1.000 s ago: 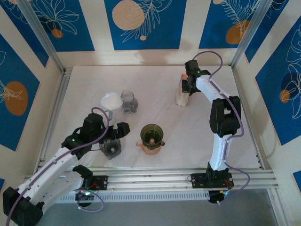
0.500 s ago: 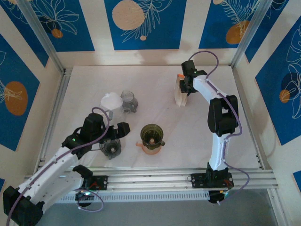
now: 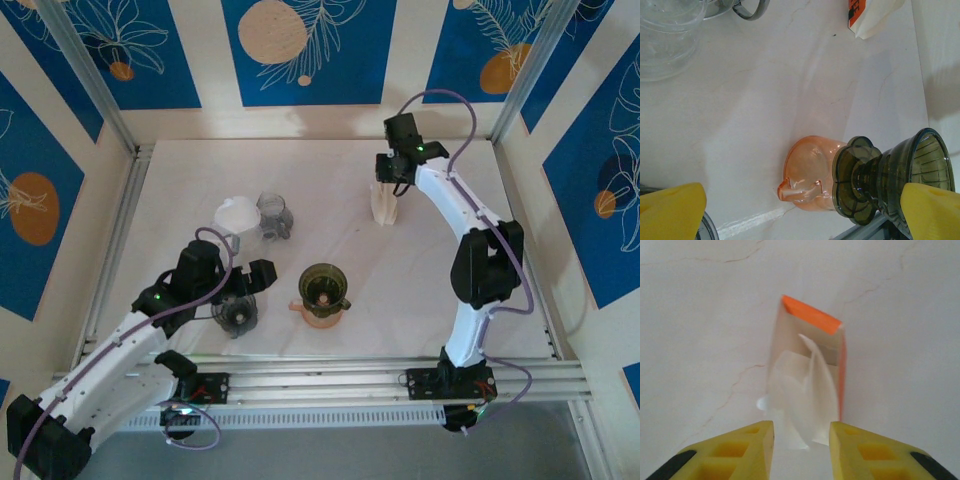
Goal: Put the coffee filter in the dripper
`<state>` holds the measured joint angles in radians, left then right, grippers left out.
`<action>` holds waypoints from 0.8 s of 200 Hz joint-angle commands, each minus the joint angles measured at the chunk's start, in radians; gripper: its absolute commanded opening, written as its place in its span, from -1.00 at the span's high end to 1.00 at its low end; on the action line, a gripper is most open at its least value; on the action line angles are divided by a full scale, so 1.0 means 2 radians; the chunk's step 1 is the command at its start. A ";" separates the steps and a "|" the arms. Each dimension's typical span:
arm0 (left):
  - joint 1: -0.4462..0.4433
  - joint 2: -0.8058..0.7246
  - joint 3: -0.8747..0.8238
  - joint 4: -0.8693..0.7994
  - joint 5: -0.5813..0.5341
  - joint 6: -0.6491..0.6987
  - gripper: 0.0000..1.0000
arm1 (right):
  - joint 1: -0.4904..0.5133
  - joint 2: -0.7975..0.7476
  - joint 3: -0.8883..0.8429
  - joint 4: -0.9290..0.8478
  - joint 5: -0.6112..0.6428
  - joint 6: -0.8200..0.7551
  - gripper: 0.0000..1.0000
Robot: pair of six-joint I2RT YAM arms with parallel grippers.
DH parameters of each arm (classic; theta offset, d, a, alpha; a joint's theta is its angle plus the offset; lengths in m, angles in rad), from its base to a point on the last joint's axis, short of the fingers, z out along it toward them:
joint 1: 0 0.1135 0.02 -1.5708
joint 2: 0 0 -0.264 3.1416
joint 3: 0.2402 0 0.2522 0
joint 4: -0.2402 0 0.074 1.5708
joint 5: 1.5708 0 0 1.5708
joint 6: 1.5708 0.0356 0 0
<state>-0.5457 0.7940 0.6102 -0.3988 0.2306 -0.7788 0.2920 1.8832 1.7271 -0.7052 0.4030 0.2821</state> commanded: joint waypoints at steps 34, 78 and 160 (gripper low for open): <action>-0.002 -0.005 -0.005 0.005 -0.003 0.000 -1.00 | 0.011 0.064 0.039 -0.046 0.001 -0.009 0.41; -0.002 -0.002 -0.004 0.006 -0.004 0.000 -1.00 | 0.011 0.074 0.035 -0.040 0.019 -0.015 0.49; -0.002 0.006 -0.003 0.010 -0.004 0.000 -1.00 | 0.009 0.098 0.043 -0.040 0.023 -0.022 0.55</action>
<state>-0.5457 0.8074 0.6090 -0.3962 0.2306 -0.7788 0.3141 2.0571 1.7771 -0.7746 0.4328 0.2520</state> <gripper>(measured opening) 0.998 0.230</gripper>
